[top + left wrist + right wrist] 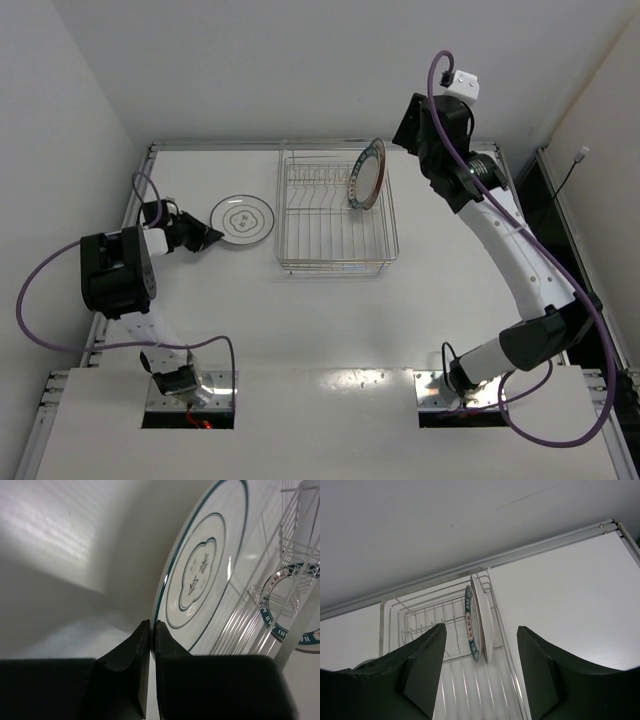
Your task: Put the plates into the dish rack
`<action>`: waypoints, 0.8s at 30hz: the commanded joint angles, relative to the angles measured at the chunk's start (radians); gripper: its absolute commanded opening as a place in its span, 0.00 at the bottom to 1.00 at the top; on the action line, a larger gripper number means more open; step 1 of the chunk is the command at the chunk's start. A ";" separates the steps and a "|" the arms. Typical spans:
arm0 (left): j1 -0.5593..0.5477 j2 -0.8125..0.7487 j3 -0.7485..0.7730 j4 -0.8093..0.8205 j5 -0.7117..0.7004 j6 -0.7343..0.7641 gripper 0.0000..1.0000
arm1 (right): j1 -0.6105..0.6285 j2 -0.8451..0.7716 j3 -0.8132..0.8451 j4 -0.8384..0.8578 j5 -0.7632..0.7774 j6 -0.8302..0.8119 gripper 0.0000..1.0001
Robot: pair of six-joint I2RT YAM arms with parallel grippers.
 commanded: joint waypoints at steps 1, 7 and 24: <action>0.017 -0.177 -0.048 -0.095 -0.084 0.051 0.00 | -0.013 -0.037 -0.026 0.054 -0.030 0.014 0.56; 0.017 -0.475 0.054 -0.155 -0.191 -0.114 0.00 | -0.055 -0.025 -0.046 0.139 -0.325 0.023 0.56; -0.321 -0.590 0.222 0.051 -0.093 -0.342 0.00 | -0.187 0.310 -0.335 1.396 -1.420 0.835 0.67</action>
